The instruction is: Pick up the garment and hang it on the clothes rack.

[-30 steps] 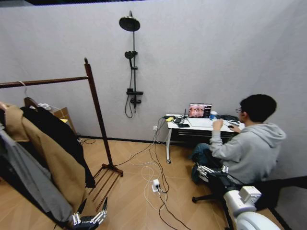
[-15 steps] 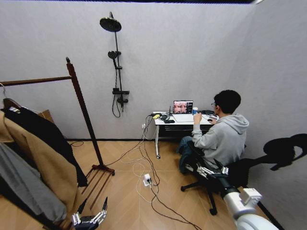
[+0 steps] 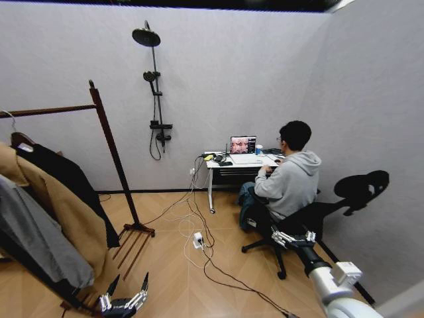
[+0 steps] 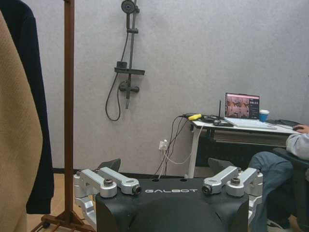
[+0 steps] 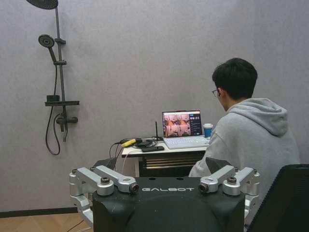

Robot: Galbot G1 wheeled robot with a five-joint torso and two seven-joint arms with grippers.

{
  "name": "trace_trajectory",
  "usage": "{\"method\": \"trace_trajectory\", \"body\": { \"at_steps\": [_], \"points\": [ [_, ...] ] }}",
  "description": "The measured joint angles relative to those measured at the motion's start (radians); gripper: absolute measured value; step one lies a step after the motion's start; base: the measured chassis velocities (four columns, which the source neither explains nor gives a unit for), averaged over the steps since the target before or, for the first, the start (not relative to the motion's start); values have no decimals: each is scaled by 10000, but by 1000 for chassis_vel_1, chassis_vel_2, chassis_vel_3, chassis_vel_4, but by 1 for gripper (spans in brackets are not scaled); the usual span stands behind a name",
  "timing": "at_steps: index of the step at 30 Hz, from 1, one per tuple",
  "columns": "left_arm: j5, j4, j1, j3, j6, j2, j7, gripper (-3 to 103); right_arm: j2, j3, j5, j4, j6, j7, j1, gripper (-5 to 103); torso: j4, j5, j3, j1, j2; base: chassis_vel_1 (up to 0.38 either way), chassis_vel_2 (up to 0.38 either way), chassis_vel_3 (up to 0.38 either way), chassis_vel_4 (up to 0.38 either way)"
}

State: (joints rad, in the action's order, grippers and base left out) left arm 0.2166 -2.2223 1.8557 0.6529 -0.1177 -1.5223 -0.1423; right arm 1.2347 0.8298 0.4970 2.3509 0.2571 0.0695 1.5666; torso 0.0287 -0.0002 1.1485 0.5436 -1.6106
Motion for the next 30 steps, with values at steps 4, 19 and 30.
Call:
{"method": "trace_trajectory", "body": {
  "at_steps": [4, 19, 30],
  "points": [
    [0, 0, 0, 0, 0, 0, 0, 100, 15, -12, -20, 9, -13, -8, 22, 100, -4, 3, 2, 2, 2, 120, -161, -150, 132],
    [0, 0, 0, 0, 0, 0, 0, 100, 71, -42, -89, -122, -194, -33, 89, 100, -4, 2, 1, 0, 0, 133, -145, -147, 135],
    [0, 0, 0, 0, 0, 0, 1, 100, 63, -150, -119, -282, -205, -58, -89, 100, -6, 1, 1, 0, 1, 132, -145, -142, 140]
  ]
}}
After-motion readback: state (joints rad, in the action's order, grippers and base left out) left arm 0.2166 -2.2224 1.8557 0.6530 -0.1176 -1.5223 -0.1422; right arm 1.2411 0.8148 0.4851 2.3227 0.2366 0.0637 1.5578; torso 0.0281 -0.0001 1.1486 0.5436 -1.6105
